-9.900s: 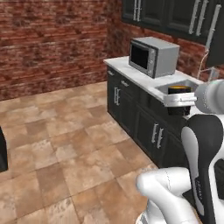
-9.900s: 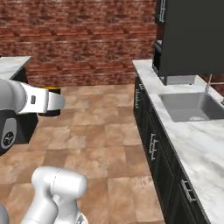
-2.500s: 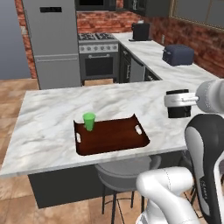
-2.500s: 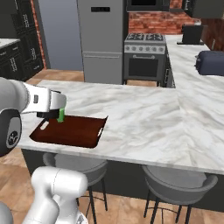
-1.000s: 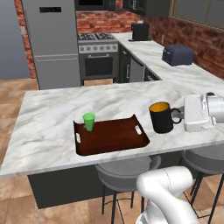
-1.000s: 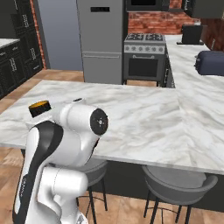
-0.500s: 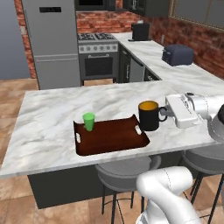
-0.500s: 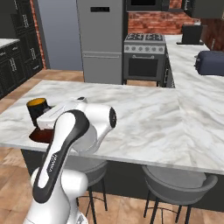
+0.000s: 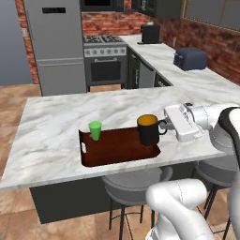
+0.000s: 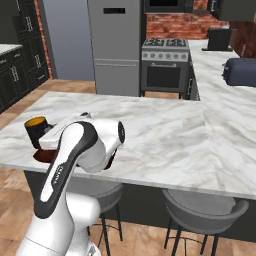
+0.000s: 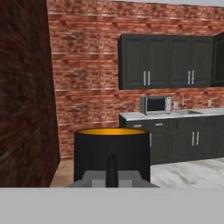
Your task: There is a tray on the dining counter. Grab the cup, mug, and pitcher and place them on the tray. The pitcher may be placed next to the tray if it cannot fit the tray.
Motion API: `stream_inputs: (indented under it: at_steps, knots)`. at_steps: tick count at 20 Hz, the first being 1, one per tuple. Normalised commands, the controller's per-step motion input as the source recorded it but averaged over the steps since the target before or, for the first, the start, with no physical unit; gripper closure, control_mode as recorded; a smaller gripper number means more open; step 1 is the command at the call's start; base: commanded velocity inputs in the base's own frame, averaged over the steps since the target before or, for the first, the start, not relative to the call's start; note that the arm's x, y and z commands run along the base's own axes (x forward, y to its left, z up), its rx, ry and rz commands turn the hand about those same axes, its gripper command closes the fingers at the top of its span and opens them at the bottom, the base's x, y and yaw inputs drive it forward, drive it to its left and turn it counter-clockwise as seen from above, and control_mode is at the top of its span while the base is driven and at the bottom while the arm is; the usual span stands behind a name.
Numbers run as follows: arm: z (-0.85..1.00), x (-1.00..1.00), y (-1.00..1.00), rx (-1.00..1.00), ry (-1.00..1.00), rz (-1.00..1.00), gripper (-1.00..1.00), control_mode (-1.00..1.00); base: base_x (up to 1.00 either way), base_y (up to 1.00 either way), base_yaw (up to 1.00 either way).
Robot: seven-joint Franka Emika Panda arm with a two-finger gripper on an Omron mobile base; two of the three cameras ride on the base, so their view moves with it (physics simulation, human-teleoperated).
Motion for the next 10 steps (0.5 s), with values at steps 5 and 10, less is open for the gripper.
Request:
stream_inputs:
  at_steps: [5, 10]
  knots:
    - [-0.22, 0.4, 0.57, -0.03, 0.0, 0.02, 1.0, -1.0, 0.0, 0.0, 0.0]
    - [-0.29, 0.7, 0.42, -0.06, 0.03, 0.01, 1.0, -1.0, 0.0, 0.0, 0.0]
